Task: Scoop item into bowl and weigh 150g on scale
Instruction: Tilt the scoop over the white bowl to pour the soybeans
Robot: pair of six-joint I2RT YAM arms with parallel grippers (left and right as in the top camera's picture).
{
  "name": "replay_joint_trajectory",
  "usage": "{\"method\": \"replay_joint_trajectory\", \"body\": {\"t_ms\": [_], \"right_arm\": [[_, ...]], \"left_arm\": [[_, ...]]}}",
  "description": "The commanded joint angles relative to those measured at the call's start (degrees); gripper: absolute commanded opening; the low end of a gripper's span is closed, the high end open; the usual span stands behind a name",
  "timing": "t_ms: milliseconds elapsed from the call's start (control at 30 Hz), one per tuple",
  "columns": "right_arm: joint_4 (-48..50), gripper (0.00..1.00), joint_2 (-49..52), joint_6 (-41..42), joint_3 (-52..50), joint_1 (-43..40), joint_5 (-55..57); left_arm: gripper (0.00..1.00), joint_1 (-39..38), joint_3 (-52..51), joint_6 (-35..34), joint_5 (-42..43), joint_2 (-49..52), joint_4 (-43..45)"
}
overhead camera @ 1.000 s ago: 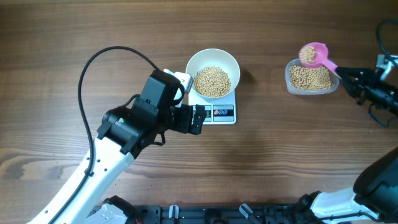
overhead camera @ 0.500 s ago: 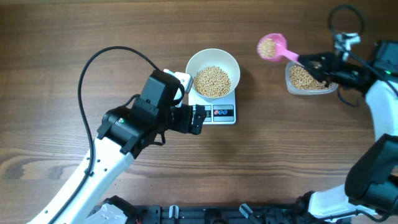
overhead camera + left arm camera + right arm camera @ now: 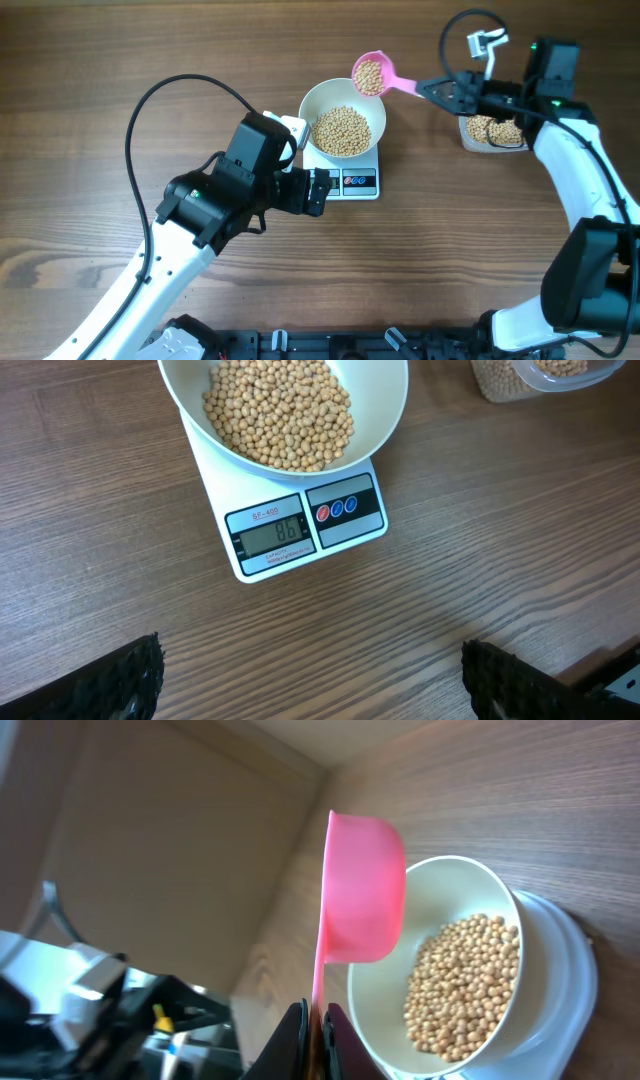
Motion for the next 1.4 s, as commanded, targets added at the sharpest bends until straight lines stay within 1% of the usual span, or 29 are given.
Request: {"method": "replay_joint_trajectory", "body": {"t_ms": [0, 167, 367, 567, 700, 867, 1100, 1200, 1367], "right_arm": [[0.11, 0.04, 0.74, -5.29, 0.2, 3.08, 7.02], [-0.17, 0.04, 0.61, -8.61, 0.26, 6.97, 12.48], [-2.91, 0.04, -0.66, -13.2, 0.48, 11.21, 21.0], [-4.13, 0.04, -3.26, -16.46, 0.48, 13.57, 28.02], [-4.0, 0.04, -3.89, -17.11, 0.52, 14.91, 29.64], [-4.07, 0.04, -3.89, -21.09, 0.52, 16.74, 31.15], [-3.98, 0.04, -3.89, -27.36, 0.59, 21.22, 41.4], [-3.8, 0.04, -3.89, -27.56, 0.96, 22.01, 43.82], [-3.89, 0.04, -3.93, -29.09, 2.43, 22.08, 43.93]], "left_arm": [[1.0, -0.26, -0.24, 1.18, -0.55, -0.04, -0.02], [1.0, -0.26, -0.24, 1.18, -0.55, -0.04, -0.02], [1.0, -0.26, -0.24, 1.18, -0.55, -0.04, -0.02], [1.0, -0.26, -0.24, 1.18, -0.55, -0.04, -0.02], [1.0, -0.26, -0.24, 1.18, -0.55, -0.04, -0.02], [1.0, -0.26, -0.24, 1.18, -0.55, -0.04, -0.02], [1.0, -0.26, -0.24, 1.18, -0.55, -0.04, -0.02], [1.0, -0.26, -0.24, 1.18, -0.55, -0.04, -0.02], [1.0, -0.26, -0.24, 1.18, -0.55, -0.04, -0.02]]}}
